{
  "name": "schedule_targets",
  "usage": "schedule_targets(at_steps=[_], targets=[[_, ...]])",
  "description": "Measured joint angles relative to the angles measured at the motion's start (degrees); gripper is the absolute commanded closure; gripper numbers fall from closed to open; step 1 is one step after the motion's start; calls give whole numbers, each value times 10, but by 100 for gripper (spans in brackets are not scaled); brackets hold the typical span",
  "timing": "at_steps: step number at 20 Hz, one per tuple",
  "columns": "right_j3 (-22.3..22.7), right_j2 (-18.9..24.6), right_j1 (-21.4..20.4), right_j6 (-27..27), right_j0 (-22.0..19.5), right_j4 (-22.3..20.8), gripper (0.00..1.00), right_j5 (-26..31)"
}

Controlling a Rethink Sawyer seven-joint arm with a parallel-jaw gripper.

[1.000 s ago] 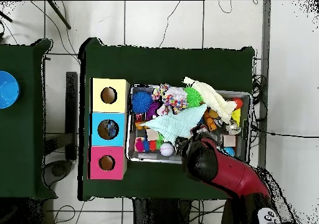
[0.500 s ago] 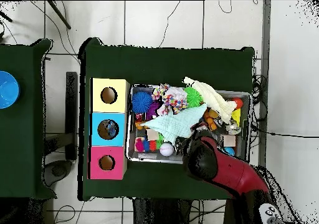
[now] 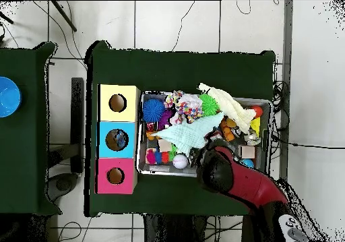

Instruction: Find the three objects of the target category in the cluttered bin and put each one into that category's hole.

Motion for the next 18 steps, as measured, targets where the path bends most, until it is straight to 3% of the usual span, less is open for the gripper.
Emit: schedule_targets(at_steps=[18], targets=[[1, 22, 24, 0, -19, -23, 0, -61]])
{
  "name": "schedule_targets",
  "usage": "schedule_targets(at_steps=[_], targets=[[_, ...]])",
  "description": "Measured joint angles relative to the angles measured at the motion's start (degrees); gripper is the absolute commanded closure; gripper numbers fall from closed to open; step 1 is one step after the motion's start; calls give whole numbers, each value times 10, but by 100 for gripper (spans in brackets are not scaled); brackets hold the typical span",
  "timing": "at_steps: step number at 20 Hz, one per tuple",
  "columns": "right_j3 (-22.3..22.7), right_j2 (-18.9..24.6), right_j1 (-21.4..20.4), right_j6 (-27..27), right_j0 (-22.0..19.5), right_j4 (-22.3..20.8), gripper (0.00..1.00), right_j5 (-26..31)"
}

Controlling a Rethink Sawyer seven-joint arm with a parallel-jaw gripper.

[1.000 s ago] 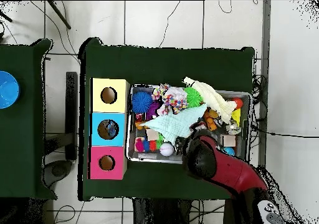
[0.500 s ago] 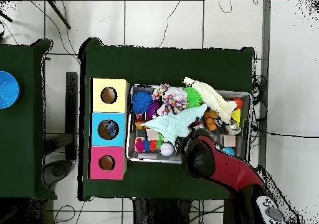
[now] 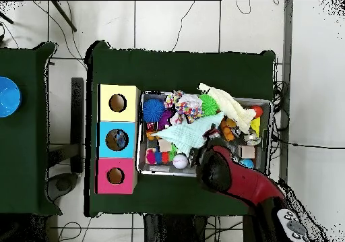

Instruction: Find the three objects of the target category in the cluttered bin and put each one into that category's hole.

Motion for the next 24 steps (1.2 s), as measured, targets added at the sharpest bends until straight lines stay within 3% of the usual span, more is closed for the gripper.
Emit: schedule_targets(at_steps=[24], targets=[[0, 14, 13, 0, -53, -61, 0, -14]])
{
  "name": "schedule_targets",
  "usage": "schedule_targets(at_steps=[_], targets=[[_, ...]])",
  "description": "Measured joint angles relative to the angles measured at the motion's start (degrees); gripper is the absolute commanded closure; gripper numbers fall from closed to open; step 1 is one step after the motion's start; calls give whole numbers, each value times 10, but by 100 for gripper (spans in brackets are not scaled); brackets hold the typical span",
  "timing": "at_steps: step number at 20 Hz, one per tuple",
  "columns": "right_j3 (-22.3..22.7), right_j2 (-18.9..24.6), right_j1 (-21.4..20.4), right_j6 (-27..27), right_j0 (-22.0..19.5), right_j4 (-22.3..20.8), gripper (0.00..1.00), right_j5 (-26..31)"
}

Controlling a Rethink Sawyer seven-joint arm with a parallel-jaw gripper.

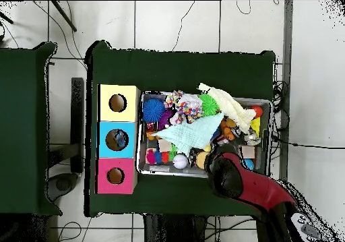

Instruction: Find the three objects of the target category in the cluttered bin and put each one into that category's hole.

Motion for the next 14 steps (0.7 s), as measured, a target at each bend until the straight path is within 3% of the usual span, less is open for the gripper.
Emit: schedule_targets(at_steps=[14], targets=[[0, 0, 26, 0, 0, -6, 0, -12]])
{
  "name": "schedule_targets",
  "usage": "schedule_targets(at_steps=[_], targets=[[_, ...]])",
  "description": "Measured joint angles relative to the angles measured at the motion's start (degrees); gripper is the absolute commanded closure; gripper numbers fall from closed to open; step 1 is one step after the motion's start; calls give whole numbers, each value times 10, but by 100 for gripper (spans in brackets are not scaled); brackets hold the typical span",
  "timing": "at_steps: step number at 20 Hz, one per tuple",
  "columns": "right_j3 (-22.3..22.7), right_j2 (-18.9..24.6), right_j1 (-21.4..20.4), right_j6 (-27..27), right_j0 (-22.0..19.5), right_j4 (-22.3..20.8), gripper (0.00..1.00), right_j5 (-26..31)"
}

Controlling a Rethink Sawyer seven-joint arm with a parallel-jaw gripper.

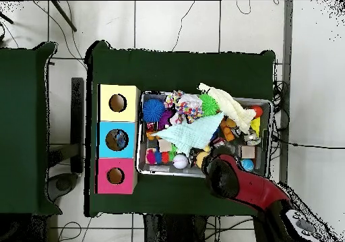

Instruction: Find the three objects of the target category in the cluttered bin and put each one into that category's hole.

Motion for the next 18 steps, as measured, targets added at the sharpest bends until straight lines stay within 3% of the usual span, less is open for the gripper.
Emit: schedule_targets(at_steps=[18], targets=[[0, 0, 18, 0, -2, -8, 0, -33]])
